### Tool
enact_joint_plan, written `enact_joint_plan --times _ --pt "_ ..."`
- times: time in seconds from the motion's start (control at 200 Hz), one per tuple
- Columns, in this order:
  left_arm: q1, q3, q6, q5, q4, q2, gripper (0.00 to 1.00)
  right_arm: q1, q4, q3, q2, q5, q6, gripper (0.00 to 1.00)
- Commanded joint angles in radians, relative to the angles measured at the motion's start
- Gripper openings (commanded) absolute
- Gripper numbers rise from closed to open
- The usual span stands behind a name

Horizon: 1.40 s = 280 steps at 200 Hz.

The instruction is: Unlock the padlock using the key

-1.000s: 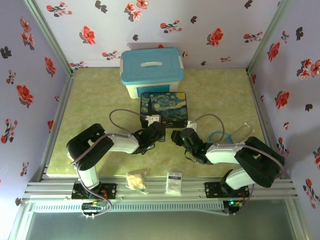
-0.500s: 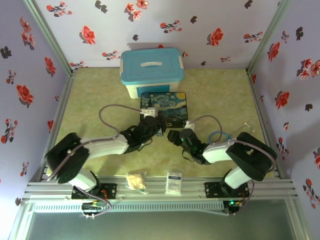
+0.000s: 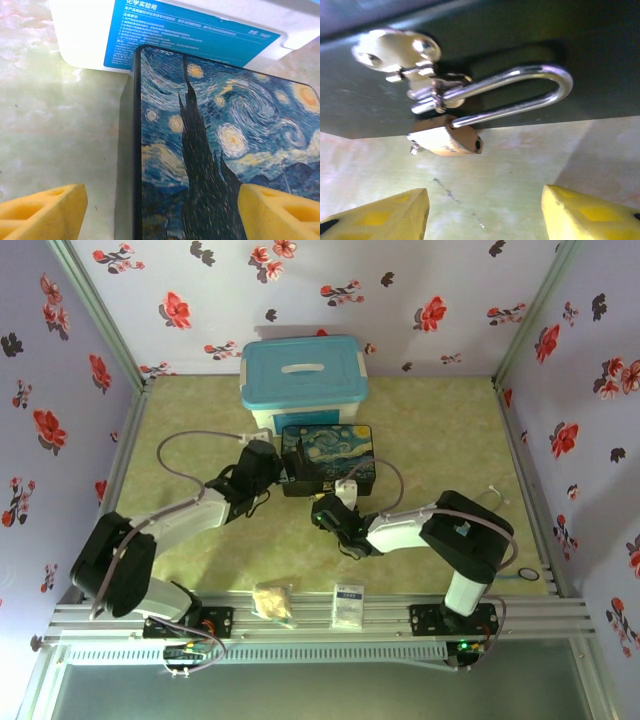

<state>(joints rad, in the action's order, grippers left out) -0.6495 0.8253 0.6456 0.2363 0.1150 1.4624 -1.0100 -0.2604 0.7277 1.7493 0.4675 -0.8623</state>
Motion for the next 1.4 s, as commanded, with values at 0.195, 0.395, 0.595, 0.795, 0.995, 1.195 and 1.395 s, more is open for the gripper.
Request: enact_joint_plan --times 0.195,0.395,0.595,0.795,0.995,1.195,1.395 --pt "0.020 0.108 -0.100 -0.051 -0.031 0.125 0.78 -0.078 0.157 0.163 0.130 0.196 0.010 0.62" --pt "0.026 0.140 -0.135 -0.046 -0.089 0.184 0.70 -0.090 0.236 0.252 0.213 0.316 -0.061 0.59" --pt "0.027 0.107 -0.143 -0.028 -0.090 0.216 0.61 -0.090 0.090 0.204 0.205 0.404 -0.060 0.48" --pt "0.026 0.066 -0.146 -0.015 -0.060 0.210 0.57 -0.072 -0.042 0.146 0.192 0.431 -0.028 0.34" --pt "0.028 0.041 -0.139 -0.014 -0.023 0.217 0.53 -0.058 -0.074 0.105 0.166 0.441 -0.011 0.30" --pt "0.030 0.035 -0.163 -0.007 -0.022 0.218 0.52 -0.026 -0.156 0.029 0.138 0.434 -0.021 0.28" --pt "0.031 0.028 -0.156 -0.014 -0.009 0.241 0.51 0.004 -0.367 -0.064 0.122 0.387 -0.044 0.27"
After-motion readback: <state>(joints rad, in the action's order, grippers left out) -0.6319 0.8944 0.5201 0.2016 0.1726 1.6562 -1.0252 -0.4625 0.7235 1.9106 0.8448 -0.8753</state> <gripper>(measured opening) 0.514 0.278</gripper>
